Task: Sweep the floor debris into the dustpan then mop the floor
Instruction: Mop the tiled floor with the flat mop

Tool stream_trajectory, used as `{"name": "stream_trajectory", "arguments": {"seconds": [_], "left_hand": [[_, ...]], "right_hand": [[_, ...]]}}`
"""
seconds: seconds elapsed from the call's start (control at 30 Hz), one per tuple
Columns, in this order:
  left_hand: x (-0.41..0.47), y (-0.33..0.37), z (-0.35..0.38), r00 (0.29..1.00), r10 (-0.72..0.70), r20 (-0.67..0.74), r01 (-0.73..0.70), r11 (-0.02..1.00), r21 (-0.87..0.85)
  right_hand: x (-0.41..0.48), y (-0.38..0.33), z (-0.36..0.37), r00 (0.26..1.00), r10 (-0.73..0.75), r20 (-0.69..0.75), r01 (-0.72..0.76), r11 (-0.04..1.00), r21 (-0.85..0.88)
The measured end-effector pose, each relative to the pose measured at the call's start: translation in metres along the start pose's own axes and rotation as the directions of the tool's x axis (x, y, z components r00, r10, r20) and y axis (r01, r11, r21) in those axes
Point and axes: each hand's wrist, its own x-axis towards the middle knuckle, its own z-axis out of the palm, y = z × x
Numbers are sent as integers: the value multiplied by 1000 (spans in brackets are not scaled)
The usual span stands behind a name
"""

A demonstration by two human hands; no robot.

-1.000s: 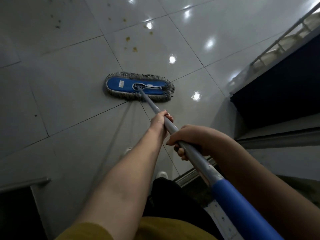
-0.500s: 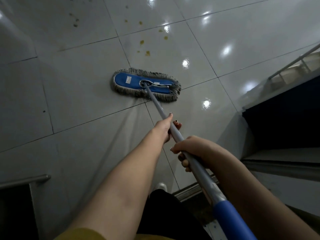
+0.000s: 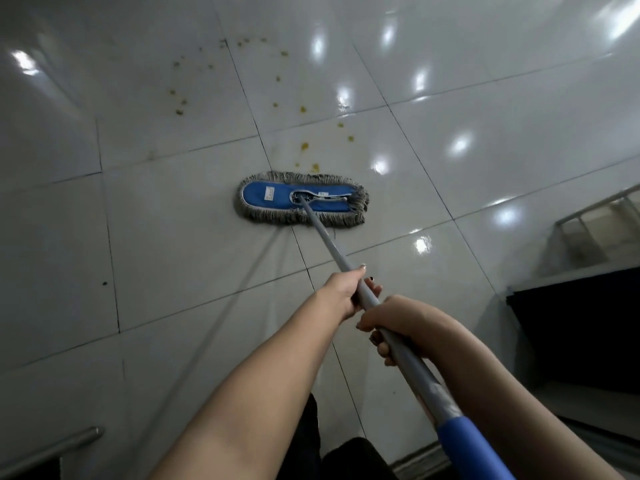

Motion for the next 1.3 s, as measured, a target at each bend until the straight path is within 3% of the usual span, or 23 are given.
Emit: {"name": "stream_trajectory", "arguments": {"seconds": [0.27,0.57,0.9,1.3], "left_hand": [[15,87,15,998,-7,56,9,999,-44],[51,168,52,998,7,62,-12,997,81],[111,268,119,997,60,-40,-53,987,152],[166,403,167,990,127,-65,-118,984,130]], "right_hand": [[13,-85,-16,999,-36,-3,36,999,-35],[45,-162,-59,998,-62,-9,62,997,-46],[99,-259,-134,994,-98,41,95,993,72],[144,-403,-192,992,-105,69,102,994,36]]}}
